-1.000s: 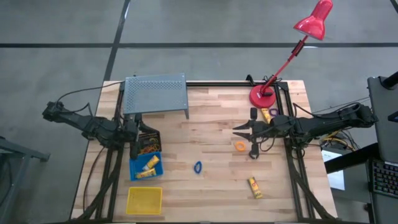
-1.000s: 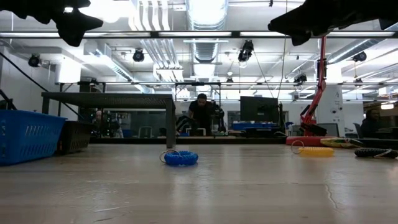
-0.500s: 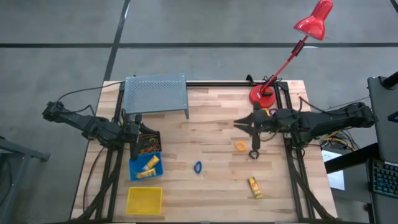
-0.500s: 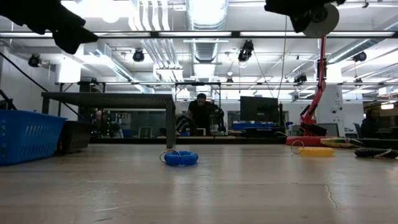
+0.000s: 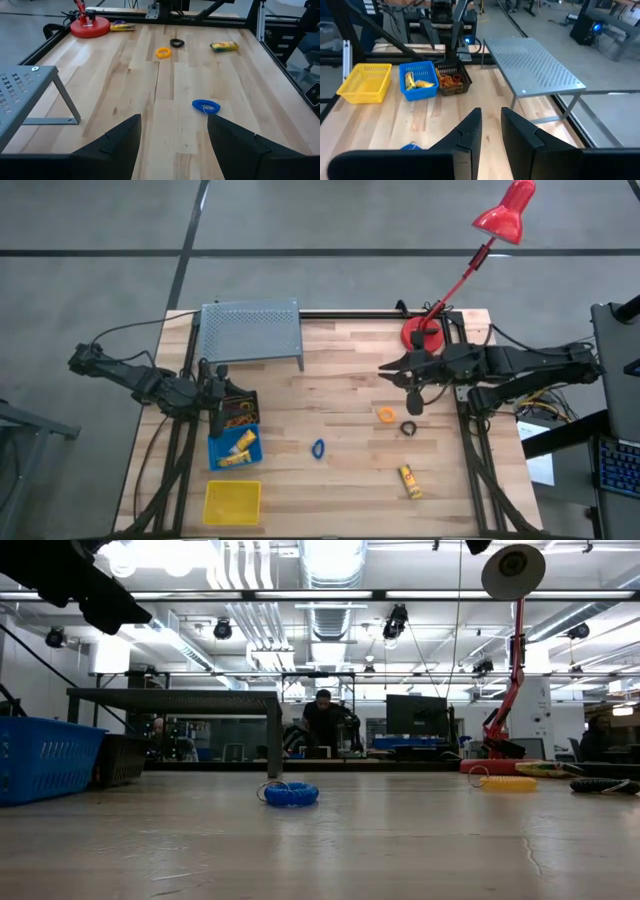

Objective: Pick & Place Office Desk Supplies
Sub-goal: Put the yellow crayon box in the blue bin

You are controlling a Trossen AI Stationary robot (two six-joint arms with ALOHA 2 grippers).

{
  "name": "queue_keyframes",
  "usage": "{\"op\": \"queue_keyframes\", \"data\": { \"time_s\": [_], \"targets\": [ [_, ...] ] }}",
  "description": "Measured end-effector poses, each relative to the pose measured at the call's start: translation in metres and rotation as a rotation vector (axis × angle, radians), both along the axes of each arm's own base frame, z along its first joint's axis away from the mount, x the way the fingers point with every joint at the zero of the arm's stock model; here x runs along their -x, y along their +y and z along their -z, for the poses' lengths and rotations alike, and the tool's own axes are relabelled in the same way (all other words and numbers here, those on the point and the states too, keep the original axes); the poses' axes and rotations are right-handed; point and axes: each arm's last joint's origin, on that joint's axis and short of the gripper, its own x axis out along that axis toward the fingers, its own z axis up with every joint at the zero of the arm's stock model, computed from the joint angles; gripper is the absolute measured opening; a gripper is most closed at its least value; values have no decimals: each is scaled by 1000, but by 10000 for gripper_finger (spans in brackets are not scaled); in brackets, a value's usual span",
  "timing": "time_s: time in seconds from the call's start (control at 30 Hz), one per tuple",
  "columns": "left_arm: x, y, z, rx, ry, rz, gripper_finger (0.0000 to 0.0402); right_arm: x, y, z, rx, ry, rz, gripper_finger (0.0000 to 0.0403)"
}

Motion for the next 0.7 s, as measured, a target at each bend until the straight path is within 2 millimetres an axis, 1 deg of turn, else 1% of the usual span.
{"op": "queue_keyframes", "data": {
  "time_s": [0.23, 0.3, 0.4, 0.47, 0.53, 0.63, 0.7],
  "targets": [
    [0, 0, 0, 0, 0, 0, 232, -12, 1, 18, -23, 72, 13, 68],
    [0, 0, 0, 0, 0, 0, 232, -14, 2, 20, -42, 77, 23, 68],
    [0, 0, 0, 0, 0, 0, 232, -16, 0, 16, -91, 98, 56, 68],
    [0, 0, 0, 0, 0, 0, 232, -15, -5, 14, -160, 156, 119, 68],
    [0, 0, 0, 0, 0, 0, 232, -14, -12, 14, -234, 251, 209, 68],
    [0, 0, 0, 0, 0, 0, 232, -10, -21, 15, -327, 441, 369, 68],
    [0, 0, 0, 0, 0, 0, 232, -9, -28, 15, -368, 519, 492, 68]
  ]
}}
